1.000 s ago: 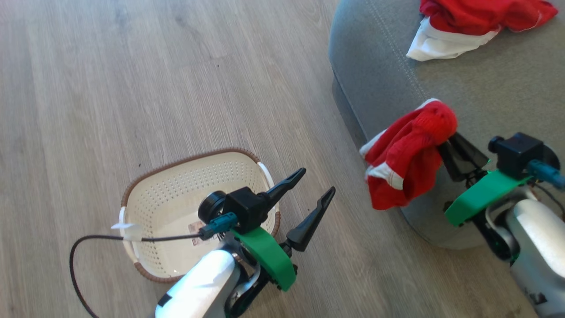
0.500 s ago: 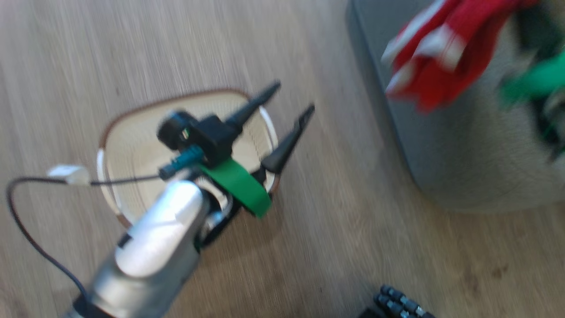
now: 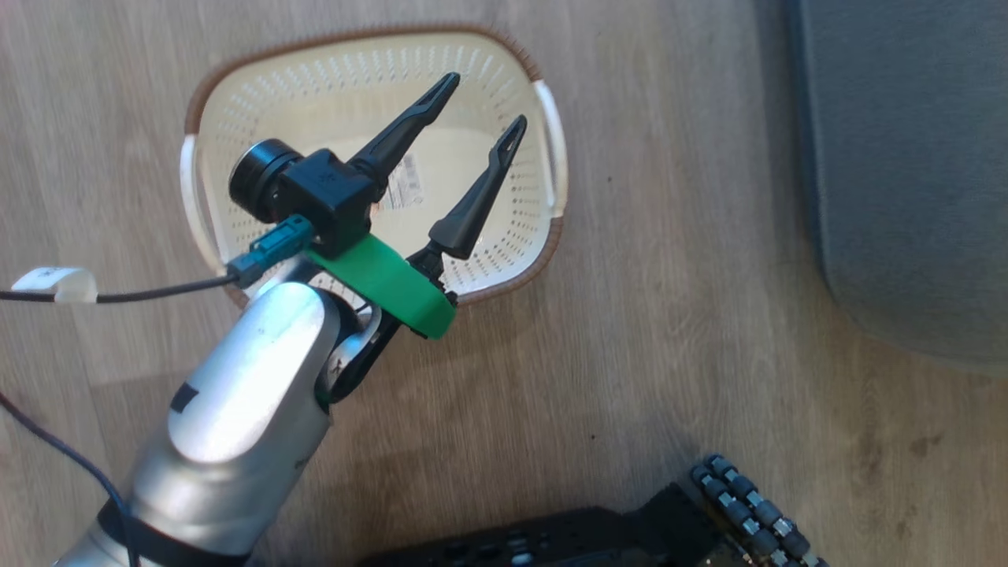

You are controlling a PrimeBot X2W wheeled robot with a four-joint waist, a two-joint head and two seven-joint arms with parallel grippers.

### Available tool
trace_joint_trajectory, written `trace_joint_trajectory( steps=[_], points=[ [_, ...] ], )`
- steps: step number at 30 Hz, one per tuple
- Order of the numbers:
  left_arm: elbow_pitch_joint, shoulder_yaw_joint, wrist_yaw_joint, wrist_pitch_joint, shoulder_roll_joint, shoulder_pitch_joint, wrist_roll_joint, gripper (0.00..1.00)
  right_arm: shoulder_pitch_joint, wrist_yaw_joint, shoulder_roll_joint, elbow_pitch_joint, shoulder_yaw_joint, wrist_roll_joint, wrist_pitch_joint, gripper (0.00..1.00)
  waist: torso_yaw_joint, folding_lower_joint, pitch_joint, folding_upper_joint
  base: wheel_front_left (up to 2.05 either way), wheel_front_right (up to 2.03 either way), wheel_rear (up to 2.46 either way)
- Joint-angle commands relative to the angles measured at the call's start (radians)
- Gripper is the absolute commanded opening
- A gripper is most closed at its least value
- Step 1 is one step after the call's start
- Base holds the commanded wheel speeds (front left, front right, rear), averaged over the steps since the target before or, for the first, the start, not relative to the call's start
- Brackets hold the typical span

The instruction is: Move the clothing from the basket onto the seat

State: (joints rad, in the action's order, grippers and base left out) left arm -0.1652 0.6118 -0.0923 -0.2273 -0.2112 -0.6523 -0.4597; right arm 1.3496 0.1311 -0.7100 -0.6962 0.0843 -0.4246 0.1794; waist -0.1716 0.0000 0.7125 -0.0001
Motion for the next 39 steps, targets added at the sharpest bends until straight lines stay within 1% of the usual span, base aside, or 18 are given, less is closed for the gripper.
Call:
trace_joint_trajectory(
  steps=[1,4,7,9,11,12,13,14,15,16,17,18,19,23,28,33,37,39],
  points=[
    [0.035,-0.030,0.006,-0.008,-0.019,0.012,-0.004,1.00,0.013,0.000,-0.065,-0.007,0.051,0.017,-0.009,0.00,0.018,0.0000,0.036,0.0001,0.00,0.00,0.00],
    [0.054,-0.038,0.016,0.000,-0.036,0.017,-0.003,1.00,0.005,0.000,-0.115,-0.090,0.131,0.047,-0.020,0.00,0.004,0.0000,0.073,0.0001,0.00,0.00,0.00],
    [0.079,-0.038,0.025,0.023,-0.056,0.020,0.002,1.00,-0.042,0.000,-0.129,-0.193,0.201,0.086,-0.021,0.00,-0.019,0.0000,0.113,0.0001,0.00,0.00,0.00],
    [0.096,-0.038,0.032,0.039,-0.068,0.024,0.005,1.00,-0.089,0.000,-0.114,-0.258,0.223,0.123,-0.010,0.00,-0.038,0.0000,0.136,0.0001,0.00,0.00,0.00],
    [0.113,-0.037,0.039,0.055,-0.080,0.029,0.009,1.00,-0.122,0.000,-0.080,-0.314,0.242,0.148,0.009,0.00,-0.057,0.0000,0.154,0.0001,0.00,0.00,0.00],
    [0.121,-0.036,0.044,0.063,-0.086,0.033,0.012,1.00,-0.134,0.000,-0.060,-0.335,0.242,0.162,0.016,0.00,-0.065,0.0000,0.160,0.0001,0.00,0.00,0.00],
    [0.121,-0.036,0.044,0.063,-0.086,0.033,0.012,1.00,-0.134,0.000,-0.060,-0.335,0.242,0.162,0.016,0.00,-0.065,0.0000,0.160,0.0001,0.00,0.00,0.00],
    [0.128,-0.036,0.048,0.069,-0.092,0.035,0.015,1.00,-0.142,0.000,-0.044,-0.352,0.246,0.173,0.025,0.00,-0.072,0.0000,0.165,0.0001,0.00,0.00,0.00],
    [0.143,-0.036,0.054,0.081,-0.101,0.039,0.017,1.00,-0.148,0.000,-0.012,-0.383,0.249,0.191,0.037,0.00,-0.082,0.0000,0.171,0.0001,0.00,0.00,0.00],
    [0.149,-0.035,0.057,0.086,-0.106,0.041,0.019,1.00,-0.148,0.000,-0.001,-0.392,0.250,0.199,0.044,0.19,-0.085,0.0000,0.172,0.0001,0.00,0.00,0.00],
    [0.155,-0.035,0.060,0.090,-0.108,0.043,0.019,1.00,-0.147,0.000,0.009,-0.401,0.253,0.205,0.051,0.36,-0.088,0.0000,0.172,0.0001,0.00,0.00,0.00],
    [0.160,-0.035,0.062,0.094,-0.111,0.044,0.019,1.00,-0.145,0.000,0.019,-0.408,0.254,0.210,0.056,0.50,-0.092,0.0000,0.170,0.0001,0.00,0.00,0.00],
    [0.164,-0.036,0.064,0.097,-0.114,0.045,0.019,1.00,-0.143,0.000,0.027,-0.412,0.252,0.217,0.061,1.00,-0.094,0.0000,0.166,0.0001,0.00,0.00,0.00],
    [0.166,-0.040,0.070,0.092,-0.114,0.048,0.013,1.00,-0.147,0.000,0.060,-0.414,0.228,0.234,0.074,1.00,-0.101,0.0000,0.135,0.0001,0.00,0.00,0.00],
    [0.132,-0.069,0.085,0.061,-0.104,0.078,-0.026,1.00,-0.208,0.000,0.146,-0.344,0.105,0.212,0.081,1.00,-0.124,0.0000,0.052,0.0001,0.00,0.00,0.00],
    [0.074,-0.090,0.085,0.013,-0.078,0.108,-0.062,1.00,-0.385,0.000,0.164,-0.196,-0.021,0.145,0.082,1.00,-0.102,0.0000,-0.072,0.0001,0.00,0.00,0.00],
    [0.024,-0.117,0.082,-0.014,-0.055,0.155,-0.098,1.00,-0.566,0.000,0.176,-0.058,-0.056,0.089,0.082,1.00,-0.084,0.0000,-0.177,0.0001,0.00,0.00,0.00],
    [0.002,-0.131,0.080,-0.022,-0.046,0.184,-0.112,1.00,-0.647,0.000,0.185,0.010,-0.061,0.079,0.082,1.00,-0.080,0.0000,-0.227,0.0001,0.00,0.00,0.00]
  ],
)
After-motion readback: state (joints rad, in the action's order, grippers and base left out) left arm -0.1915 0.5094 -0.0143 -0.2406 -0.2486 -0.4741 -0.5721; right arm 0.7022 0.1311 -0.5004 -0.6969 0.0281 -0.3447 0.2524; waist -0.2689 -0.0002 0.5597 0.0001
